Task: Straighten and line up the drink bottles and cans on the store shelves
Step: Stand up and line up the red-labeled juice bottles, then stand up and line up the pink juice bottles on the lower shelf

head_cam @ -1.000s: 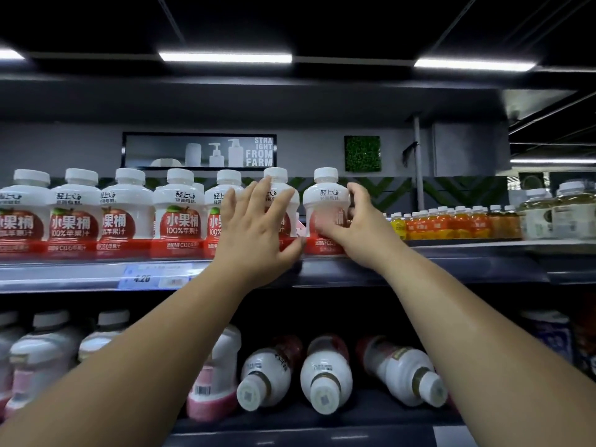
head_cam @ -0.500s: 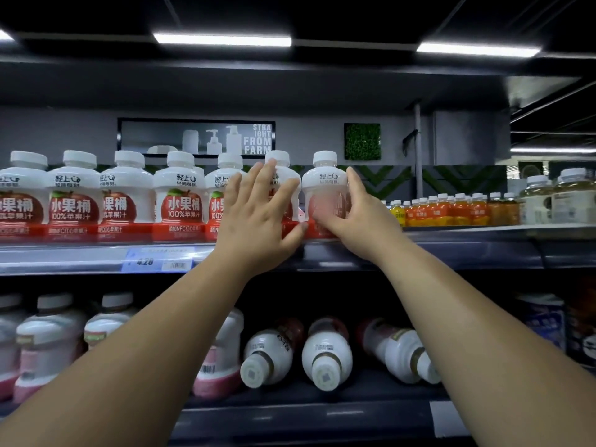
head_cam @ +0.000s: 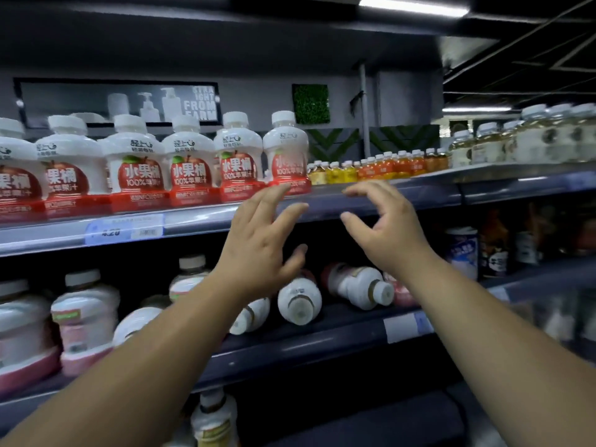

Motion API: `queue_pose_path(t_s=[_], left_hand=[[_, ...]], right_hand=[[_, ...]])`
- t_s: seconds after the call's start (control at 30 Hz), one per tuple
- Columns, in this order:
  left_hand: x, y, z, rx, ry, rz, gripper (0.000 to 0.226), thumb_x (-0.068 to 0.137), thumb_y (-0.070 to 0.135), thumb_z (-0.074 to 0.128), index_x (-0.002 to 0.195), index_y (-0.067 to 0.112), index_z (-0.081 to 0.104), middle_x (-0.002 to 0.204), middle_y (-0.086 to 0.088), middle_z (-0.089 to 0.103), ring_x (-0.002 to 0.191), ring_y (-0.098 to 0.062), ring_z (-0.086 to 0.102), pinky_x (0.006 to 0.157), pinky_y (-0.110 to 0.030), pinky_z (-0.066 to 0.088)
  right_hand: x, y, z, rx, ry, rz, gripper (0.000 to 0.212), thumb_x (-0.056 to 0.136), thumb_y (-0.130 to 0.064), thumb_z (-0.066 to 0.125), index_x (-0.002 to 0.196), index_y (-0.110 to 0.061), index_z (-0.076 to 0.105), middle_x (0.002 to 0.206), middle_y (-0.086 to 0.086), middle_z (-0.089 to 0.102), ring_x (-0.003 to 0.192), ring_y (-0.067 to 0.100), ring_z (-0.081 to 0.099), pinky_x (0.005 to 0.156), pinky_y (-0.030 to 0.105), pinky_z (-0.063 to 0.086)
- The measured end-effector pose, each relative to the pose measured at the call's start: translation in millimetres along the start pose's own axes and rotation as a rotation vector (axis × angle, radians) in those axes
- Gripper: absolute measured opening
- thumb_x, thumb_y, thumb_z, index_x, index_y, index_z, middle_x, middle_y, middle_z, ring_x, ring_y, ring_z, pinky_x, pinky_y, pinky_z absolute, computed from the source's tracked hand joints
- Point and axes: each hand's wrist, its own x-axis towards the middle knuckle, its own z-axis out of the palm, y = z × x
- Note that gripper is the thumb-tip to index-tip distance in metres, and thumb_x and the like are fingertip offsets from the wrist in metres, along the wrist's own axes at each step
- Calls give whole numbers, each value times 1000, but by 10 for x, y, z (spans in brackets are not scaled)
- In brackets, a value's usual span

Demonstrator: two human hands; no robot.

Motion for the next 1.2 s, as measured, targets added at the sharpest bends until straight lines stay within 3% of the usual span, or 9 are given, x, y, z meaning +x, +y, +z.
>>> queue_pose_path(t_s=[0.17, 0.37, 0.5, 0.63, 0.83, 0.9, 1.03, 1.13, 1.2], left_hand=[[-161, 355, 210, -236, -102, 5, 60, 81, 40, 60, 134, 13, 56, 143, -13, 48, 129, -33, 46, 105, -46, 40], [-228, 735, 525, -348, -283, -93, 65, 76, 37, 67, 137, 18, 52, 141, -6, 47, 124, -28, 49, 100, -45, 44], [-99, 916, 843, -374, -337, -150, 68, 74, 36, 68, 137, 18, 50, 138, -4, 48, 121, -28, 50, 100, -45, 44], [33, 1101, 1217, -339, -364, -236, 66, 76, 35, 72, 137, 23, 49, 138, -1, 48, 124, -26, 45, 103, -44, 42], [78, 1285, 1608, -210, -429, -403, 70, 71, 46, 69, 136, 29, 49, 137, 1, 46, 121, -30, 41, 100, -48, 40], [46, 1302, 1640, -210, -419, -437, 75, 65, 52, 64, 135, 31, 49, 135, 2, 45, 121, -31, 39, 101, -47, 39], [-15, 1221, 1641, -345, -375, -510, 78, 65, 45, 79, 134, 30, 47, 131, 4, 44, 123, -21, 40, 101, -33, 37], [9, 1140, 1601, -340, -372, -486, 69, 64, 41, 85, 125, 28, 55, 118, 10, 55, 109, -7, 52, 87, -12, 35], [35, 1122, 1564, -303, -351, -479, 59, 63, 40, 84, 115, 31, 58, 104, 17, 58, 97, -3, 55, 78, -9, 36]], right_hand=[[-546, 296, -185, -64, -19, 255, 24, 83, -14, 72, 101, -28, 66, 104, -12, 62, 100, 2, 55, 86, 13, 42], [-948, 641, -411, -32, -95, 502, 34, 82, -23, 75, 109, -39, 61, 120, -7, 62, 109, 8, 57, 87, 21, 42], [-1040, 946, -534, -12, -141, 548, 42, 82, -21, 74, 121, -30, 61, 123, -7, 59, 112, 6, 54, 89, 20, 41], [-1000, 1313, -562, 17, -201, 531, 47, 77, -27, 77, 114, -43, 52, 122, -9, 56, 112, 6, 52, 93, 27, 44], [-817, 1823, -383, 85, -339, 513, 84, 68, -37, 79, 138, -38, 32, 133, -4, 48, 117, 14, 50, 94, 30, 43], [-792, 1866, -279, 147, -363, 492, 100, 62, -48, 82, 143, -34, 25, 134, -6, 47, 115, 11, 48, 88, 22, 40], [-798, 1900, -76, 172, -362, 481, 121, 52, -56, 89, 145, -35, 15, 142, -1, 46, 120, 17, 50, 91, 29, 43], [-791, 1969, -34, 159, -345, 475, 124, 50, -55, 90, 146, -35, 14, 141, 0, 49, 118, 20, 53, 91, 31, 43], [-781, 2022, -49, 204, -345, 506, 126, 46, -55, 88, 146, -35, 15, 131, -5, 53, 110, 16, 55, 86, 27, 41]])
